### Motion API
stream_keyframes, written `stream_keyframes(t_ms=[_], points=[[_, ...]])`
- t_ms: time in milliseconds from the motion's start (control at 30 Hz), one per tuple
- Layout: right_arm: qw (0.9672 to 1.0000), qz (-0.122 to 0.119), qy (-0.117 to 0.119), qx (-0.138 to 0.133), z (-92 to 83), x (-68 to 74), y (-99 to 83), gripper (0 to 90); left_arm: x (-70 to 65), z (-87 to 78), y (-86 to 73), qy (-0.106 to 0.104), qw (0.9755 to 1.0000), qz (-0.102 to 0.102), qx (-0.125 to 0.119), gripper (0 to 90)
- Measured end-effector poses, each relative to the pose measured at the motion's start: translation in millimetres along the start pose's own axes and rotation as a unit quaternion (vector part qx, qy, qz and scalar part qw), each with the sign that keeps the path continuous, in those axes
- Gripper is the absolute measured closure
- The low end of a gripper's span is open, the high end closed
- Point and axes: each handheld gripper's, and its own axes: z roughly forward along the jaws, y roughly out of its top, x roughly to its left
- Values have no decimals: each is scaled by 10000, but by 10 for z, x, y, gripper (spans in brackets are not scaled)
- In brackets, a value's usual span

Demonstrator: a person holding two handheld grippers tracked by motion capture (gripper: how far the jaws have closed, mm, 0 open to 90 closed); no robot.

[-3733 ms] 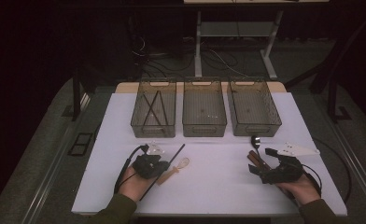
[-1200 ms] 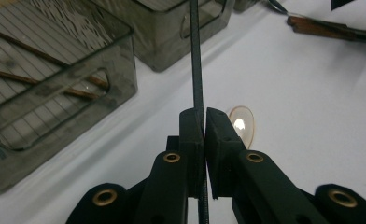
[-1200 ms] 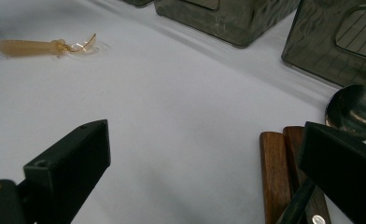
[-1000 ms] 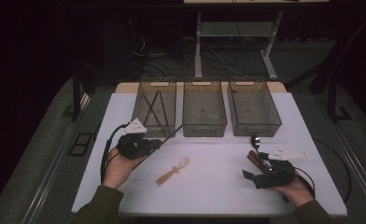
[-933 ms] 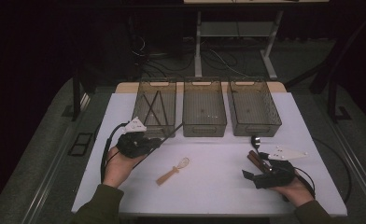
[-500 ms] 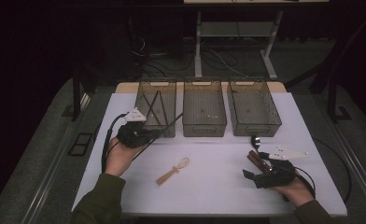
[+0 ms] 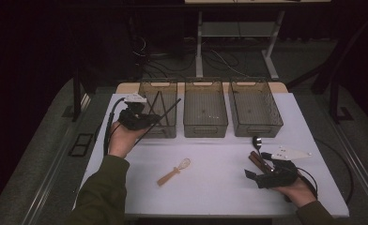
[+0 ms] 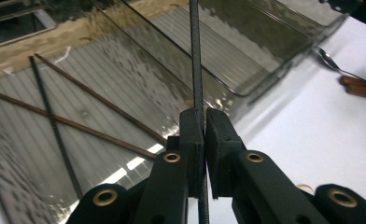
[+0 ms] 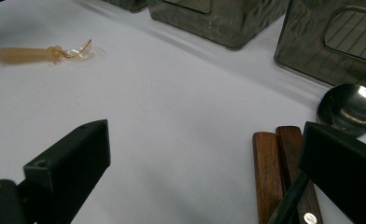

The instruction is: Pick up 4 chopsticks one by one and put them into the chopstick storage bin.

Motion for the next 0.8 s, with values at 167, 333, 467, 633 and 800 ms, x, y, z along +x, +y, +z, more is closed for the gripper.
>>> stream_keyframes(t_ms=[167,333,467,633,800], points=[[10000,39,-6,-17,-9,-5,-1,25,126,35,124,105,9999,-125,-16,858],[10000,50,5,-18,-6,-4,5,25,232,75,238,179,9996,-218,5,858],[10000,67,13,-44,-15,-1,5,25,294,137,331,263,9994,-240,34,858],[9999,47,44,-98,-19,-16,7,25,363,249,413,338,9988,-342,42,858],[9999,87,33,-131,-34,-16,10,25,453,392,487,465,9981,-330,214,858]])
